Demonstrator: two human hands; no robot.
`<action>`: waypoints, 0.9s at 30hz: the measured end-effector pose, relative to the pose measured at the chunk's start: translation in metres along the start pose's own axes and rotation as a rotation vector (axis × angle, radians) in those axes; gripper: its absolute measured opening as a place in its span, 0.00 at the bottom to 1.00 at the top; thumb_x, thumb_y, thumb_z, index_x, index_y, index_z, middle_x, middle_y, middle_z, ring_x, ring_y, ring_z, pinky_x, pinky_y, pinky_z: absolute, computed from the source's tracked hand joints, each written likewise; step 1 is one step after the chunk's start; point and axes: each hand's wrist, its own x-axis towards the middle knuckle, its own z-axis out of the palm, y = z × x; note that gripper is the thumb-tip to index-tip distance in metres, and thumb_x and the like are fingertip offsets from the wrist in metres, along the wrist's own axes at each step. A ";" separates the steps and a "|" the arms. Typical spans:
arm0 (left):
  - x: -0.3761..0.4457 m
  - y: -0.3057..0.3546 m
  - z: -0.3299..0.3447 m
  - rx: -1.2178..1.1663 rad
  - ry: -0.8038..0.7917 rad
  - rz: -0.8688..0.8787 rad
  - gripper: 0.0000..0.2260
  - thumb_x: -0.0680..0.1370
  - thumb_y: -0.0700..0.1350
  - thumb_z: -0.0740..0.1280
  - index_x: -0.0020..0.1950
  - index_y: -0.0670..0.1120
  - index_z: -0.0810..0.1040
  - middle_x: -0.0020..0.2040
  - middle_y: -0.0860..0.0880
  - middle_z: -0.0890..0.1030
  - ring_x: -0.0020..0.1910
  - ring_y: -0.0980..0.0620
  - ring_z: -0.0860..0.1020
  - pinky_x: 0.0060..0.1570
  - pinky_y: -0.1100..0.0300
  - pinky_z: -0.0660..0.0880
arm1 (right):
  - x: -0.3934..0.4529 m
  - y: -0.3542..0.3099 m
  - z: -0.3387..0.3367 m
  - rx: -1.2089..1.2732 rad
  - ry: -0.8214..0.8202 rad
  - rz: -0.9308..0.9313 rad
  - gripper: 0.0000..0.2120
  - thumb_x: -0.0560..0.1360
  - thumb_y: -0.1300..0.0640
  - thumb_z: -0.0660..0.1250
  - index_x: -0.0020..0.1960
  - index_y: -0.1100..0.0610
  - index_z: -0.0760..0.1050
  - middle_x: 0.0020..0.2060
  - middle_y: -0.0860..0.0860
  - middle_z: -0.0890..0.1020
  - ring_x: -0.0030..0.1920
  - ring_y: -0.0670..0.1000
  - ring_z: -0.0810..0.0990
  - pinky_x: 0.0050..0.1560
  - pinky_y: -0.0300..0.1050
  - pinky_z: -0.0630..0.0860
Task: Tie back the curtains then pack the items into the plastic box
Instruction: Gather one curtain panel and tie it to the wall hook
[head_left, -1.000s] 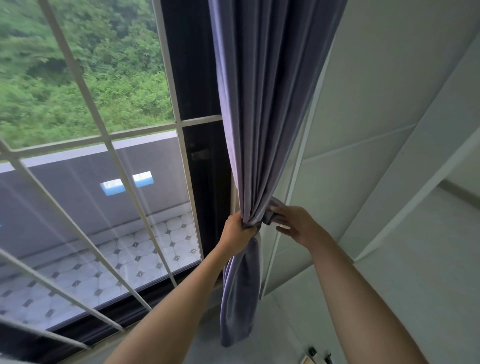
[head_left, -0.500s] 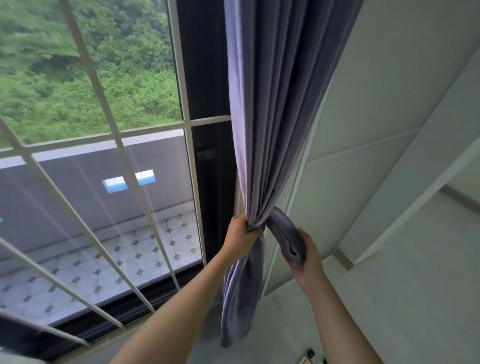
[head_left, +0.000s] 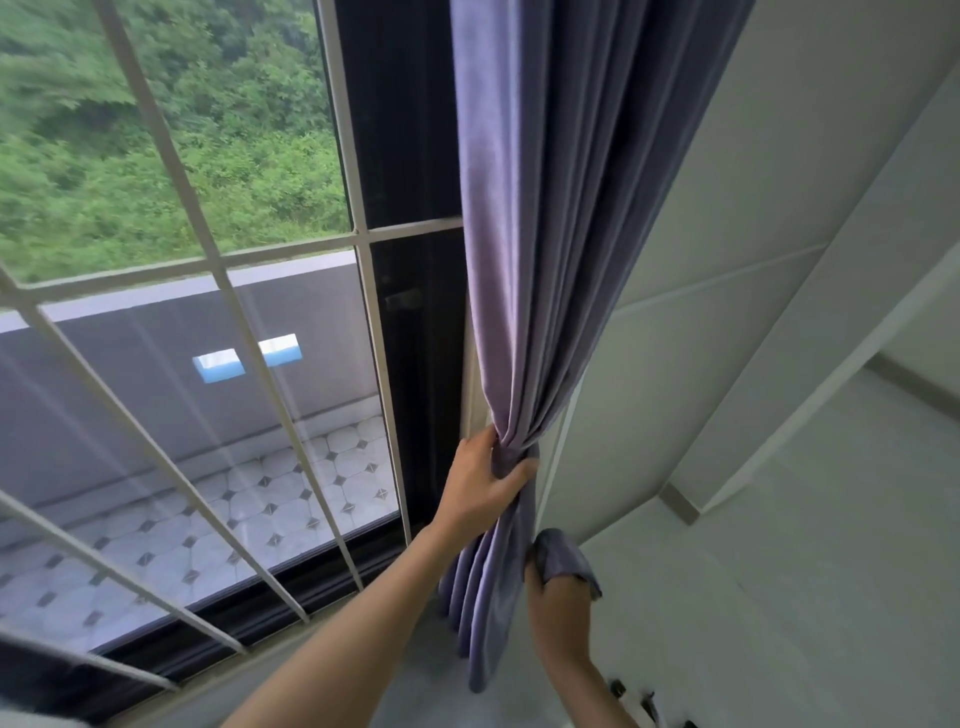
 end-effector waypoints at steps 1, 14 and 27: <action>-0.001 0.002 0.001 0.032 -0.006 0.002 0.18 0.72 0.58 0.69 0.57 0.52 0.72 0.51 0.56 0.76 0.52 0.56 0.70 0.52 0.60 0.72 | -0.006 -0.001 0.002 -0.017 -0.039 0.033 0.13 0.79 0.49 0.59 0.52 0.56 0.78 0.48 0.55 0.81 0.48 0.51 0.79 0.48 0.35 0.68; 0.006 0.005 -0.022 0.258 -0.174 -0.008 0.28 0.72 0.30 0.57 0.71 0.44 0.62 0.49 0.42 0.77 0.45 0.43 0.75 0.44 0.56 0.73 | -0.006 0.004 0.006 -0.146 -0.186 -0.181 0.11 0.74 0.44 0.64 0.34 0.46 0.73 0.32 0.42 0.78 0.34 0.39 0.75 0.40 0.40 0.71; 0.008 -0.002 -0.040 0.279 -0.322 0.021 0.31 0.75 0.33 0.62 0.75 0.49 0.57 0.58 0.44 0.78 0.53 0.44 0.78 0.51 0.55 0.77 | 0.062 -0.079 -0.018 0.192 -0.226 -0.253 0.27 0.75 0.52 0.70 0.69 0.41 0.63 0.52 0.35 0.75 0.46 0.31 0.74 0.41 0.20 0.69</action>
